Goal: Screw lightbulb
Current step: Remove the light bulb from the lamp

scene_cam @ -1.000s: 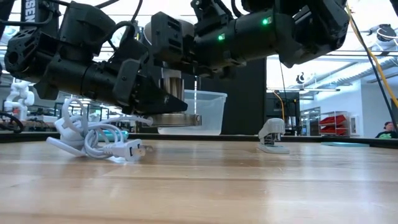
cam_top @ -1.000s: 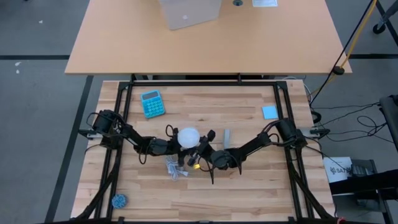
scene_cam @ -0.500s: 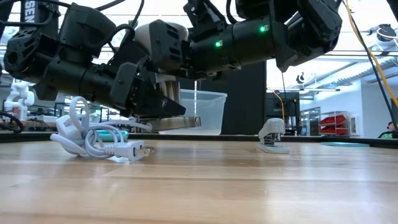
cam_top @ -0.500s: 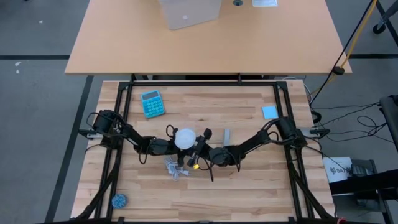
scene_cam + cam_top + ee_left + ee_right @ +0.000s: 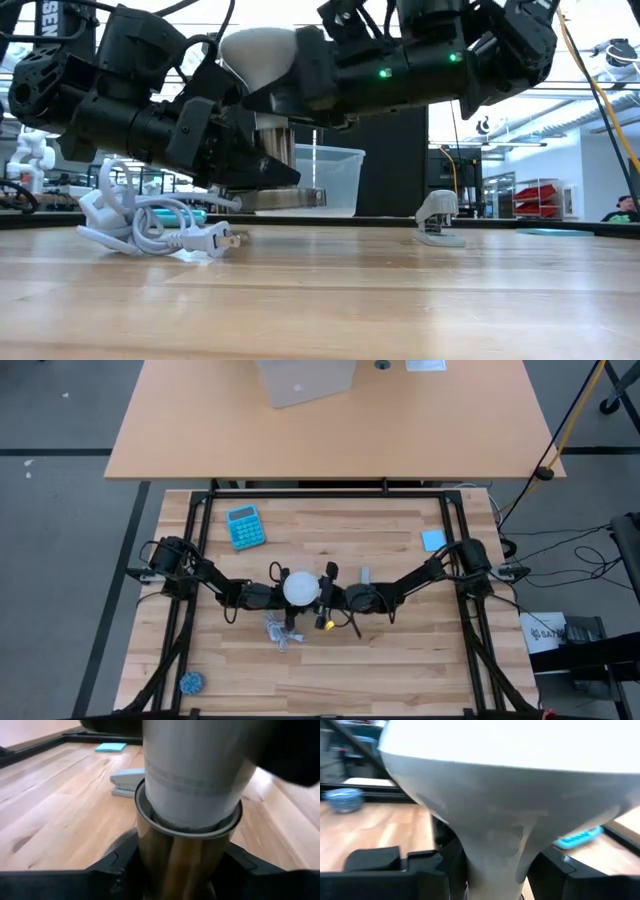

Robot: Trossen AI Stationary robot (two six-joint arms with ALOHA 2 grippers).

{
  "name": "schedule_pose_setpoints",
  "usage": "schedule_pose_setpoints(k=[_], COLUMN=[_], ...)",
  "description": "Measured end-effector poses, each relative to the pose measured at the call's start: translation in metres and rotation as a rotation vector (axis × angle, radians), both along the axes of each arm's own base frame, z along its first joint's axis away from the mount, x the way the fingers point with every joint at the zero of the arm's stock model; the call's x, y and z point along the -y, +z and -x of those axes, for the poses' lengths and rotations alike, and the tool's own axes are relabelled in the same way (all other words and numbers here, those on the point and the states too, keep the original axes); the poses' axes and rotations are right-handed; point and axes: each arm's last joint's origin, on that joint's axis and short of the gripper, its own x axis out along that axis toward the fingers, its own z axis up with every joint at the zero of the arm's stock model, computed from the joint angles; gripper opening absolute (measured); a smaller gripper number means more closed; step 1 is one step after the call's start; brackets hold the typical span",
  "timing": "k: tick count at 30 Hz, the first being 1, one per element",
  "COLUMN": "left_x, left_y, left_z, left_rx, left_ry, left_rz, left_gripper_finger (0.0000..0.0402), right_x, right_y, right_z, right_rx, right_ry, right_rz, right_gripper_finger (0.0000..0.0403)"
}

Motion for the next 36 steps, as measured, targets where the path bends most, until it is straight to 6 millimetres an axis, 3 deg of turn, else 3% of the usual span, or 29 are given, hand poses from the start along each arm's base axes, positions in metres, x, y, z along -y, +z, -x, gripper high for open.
schedule_pose_setpoints(k=[10, 17, 25, 31, 36], left_x=[0.002, 0.004, 0.004, 0.004, 0.003], left_y=[0.000, 0.002, 0.001, 0.001, 0.001], left_z=[0.000, -0.001, 0.000, 0.000, 0.000], left_rx=[0.001, 0.017, 0.006, 0.006, 0.007], left_ry=[-0.077, -0.147, -0.150, -0.146, -0.125], left_rz=[0.018, 0.019, 0.011, 0.014, 0.013], left_gripper_finger=[0.0176, 0.0176, 0.0176, 0.0176, 0.0176], right_x=[0.039, 0.056, 0.058, 0.059, 0.060], right_y=[0.002, 0.005, 0.006, 0.007, 0.015], right_z=[-0.004, -0.004, -0.004, -0.005, -0.001], right_rx=[-0.001, 0.012, 0.015, 0.020, -0.044], right_ry=[0.388, 0.583, 0.575, 0.496, 0.451], right_rz=[-0.107, -0.205, -0.263, -0.203, -0.177], right_gripper_finger=[0.0163, 0.0170, 0.0217, 0.0261, 0.0271])
